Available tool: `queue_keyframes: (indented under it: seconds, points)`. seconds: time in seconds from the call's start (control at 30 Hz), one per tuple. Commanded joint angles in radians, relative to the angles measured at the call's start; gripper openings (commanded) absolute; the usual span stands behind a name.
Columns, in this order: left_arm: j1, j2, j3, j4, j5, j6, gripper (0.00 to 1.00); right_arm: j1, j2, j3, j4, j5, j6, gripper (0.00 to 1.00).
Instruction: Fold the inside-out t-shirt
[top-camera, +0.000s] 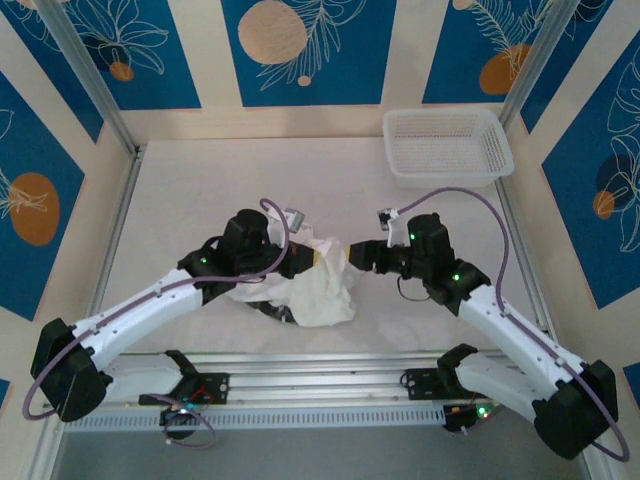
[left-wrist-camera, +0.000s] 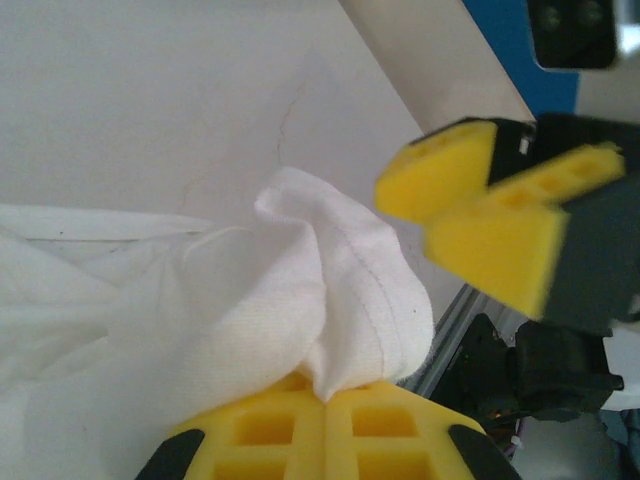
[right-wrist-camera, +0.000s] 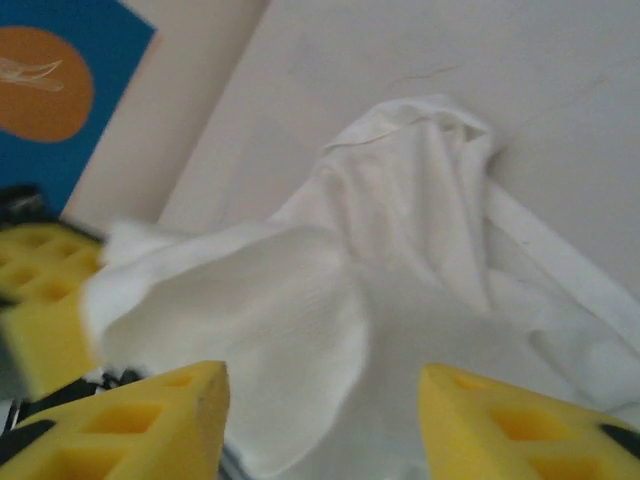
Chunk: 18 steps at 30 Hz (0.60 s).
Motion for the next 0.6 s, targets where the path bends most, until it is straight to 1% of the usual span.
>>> queue_keyframes:
  seconds: [0.0,0.1,0.17,0.23,0.27,0.3,0.33,0.4,0.43,0.47,0.57]
  points:
    - [0.01,0.012,0.03,0.004,0.026,0.013,0.0,0.067,-0.036,-0.081,0.116,-0.015,0.169,0.59]
    - [0.01,0.012,0.034,0.0,0.019,0.008,0.0,0.138,-0.033,-0.128,0.156,0.064,0.219,0.66]
    - [0.011,0.009,0.037,-0.004,0.012,0.005,0.0,0.181,-0.01,-0.149,0.176,0.105,0.237,0.67]
    - [0.011,0.008,0.042,-0.006,0.016,0.007,0.0,0.207,0.026,-0.148,0.131,0.189,0.28,0.66]
    - [0.011,0.006,0.045,-0.01,0.015,0.008,0.0,0.208,0.04,-0.142,0.087,0.249,0.319,0.63]
    - [0.011,0.002,0.047,-0.015,0.011,0.011,0.0,0.205,0.056,-0.135,0.031,0.312,0.365,0.52]
    - [0.011,0.0,0.047,-0.02,0.004,0.013,0.0,0.196,0.065,-0.134,0.011,0.335,0.381,0.38]
    - [0.012,-0.006,0.051,-0.042,-0.012,0.028,0.0,0.187,0.064,-0.149,0.014,0.341,0.395,0.23]
    - [0.011,-0.009,0.056,-0.061,-0.023,0.04,0.0,0.18,0.056,-0.157,0.014,0.34,0.398,0.17]
    - [0.013,-0.013,0.06,-0.081,-0.033,0.05,0.0,0.175,0.048,-0.164,0.006,0.341,0.397,0.14]
    - [0.021,-0.024,0.07,-0.122,-0.059,0.072,0.0,0.149,0.013,-0.185,-0.071,0.349,0.388,0.06]
